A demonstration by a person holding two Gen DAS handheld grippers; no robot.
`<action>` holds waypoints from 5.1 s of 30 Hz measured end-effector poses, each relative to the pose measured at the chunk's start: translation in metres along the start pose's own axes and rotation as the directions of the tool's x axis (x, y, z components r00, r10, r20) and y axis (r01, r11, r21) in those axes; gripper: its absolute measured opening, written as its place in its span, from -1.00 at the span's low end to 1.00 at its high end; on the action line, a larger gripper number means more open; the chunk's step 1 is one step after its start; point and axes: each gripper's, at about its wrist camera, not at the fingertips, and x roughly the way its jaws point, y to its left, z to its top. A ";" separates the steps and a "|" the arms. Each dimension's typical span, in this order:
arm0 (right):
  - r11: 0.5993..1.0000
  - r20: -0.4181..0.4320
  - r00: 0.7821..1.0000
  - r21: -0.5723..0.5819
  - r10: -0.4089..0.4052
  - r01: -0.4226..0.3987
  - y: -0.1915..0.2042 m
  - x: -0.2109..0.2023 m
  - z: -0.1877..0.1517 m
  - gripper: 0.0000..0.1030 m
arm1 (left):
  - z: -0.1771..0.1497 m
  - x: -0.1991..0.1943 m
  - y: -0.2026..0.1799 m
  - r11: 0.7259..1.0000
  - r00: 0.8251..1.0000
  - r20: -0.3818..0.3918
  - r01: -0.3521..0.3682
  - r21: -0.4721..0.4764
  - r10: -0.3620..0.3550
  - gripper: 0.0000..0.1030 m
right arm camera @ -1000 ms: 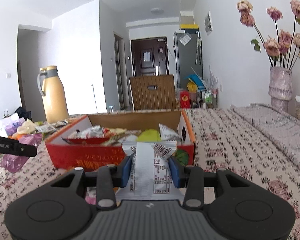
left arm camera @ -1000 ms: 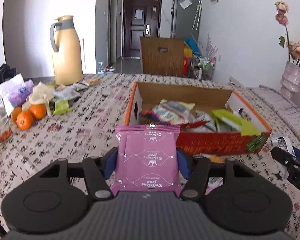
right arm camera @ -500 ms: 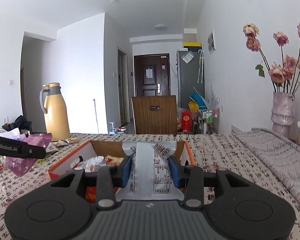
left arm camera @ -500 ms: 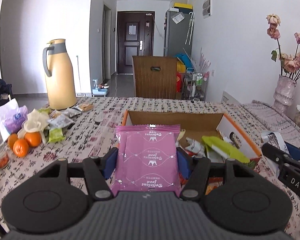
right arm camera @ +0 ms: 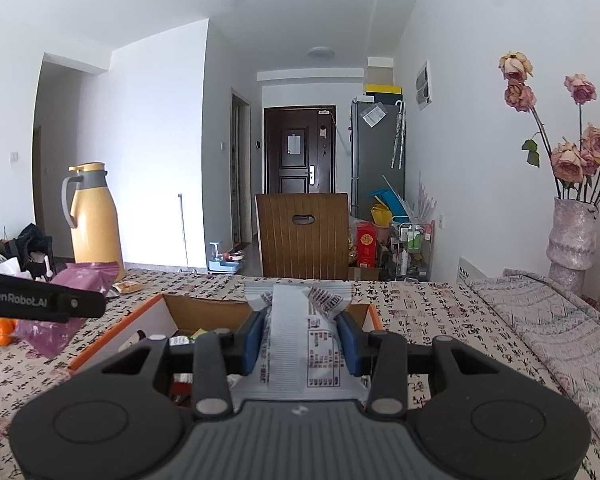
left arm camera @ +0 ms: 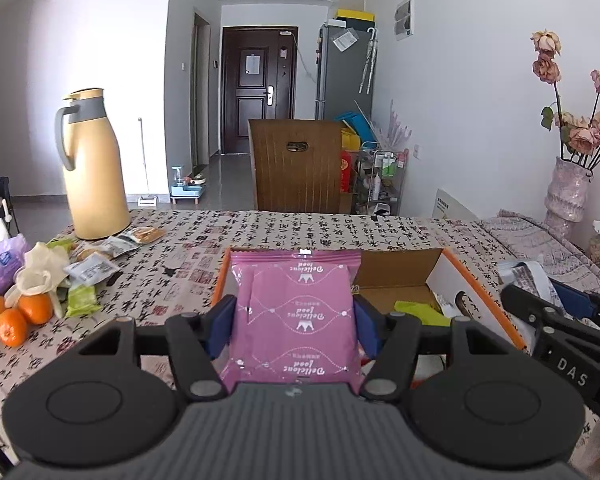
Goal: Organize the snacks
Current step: 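Carry the pink packet and white cake over the box with both tools, then open both tools to drop the snacks into the box, then move both tools back from the box toward the snack pile, then grasp a pink 'Delicious food' packet with the right tool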
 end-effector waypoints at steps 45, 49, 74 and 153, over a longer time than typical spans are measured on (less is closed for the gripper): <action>0.998 -0.103 0.995 0.067 0.000 0.007 -0.015 0.092 -0.022 1.00 | 0.006 0.086 0.001 0.998 1.000 0.003 -0.031 -0.061 0.031 1.00; 0.998 -0.102 0.995 0.070 -0.001 0.009 -0.016 0.092 -0.022 1.00 | 0.005 0.088 0.001 0.997 0.999 -0.006 -0.033 -0.065 0.033 1.00; 0.999 -0.072 0.997 0.030 -0.032 0.034 -0.012 0.069 -0.006 1.00 | 0.012 0.056 0.000 0.998 0.999 0.022 -0.047 -0.040 0.048 1.00; 0.995 -0.354 0.930 0.013 0.098 -0.100 0.095 -0.023 -0.095 0.98 | -0.118 -0.019 0.090 0.998 0.985 -0.170 -0.011 -0.058 0.001 1.00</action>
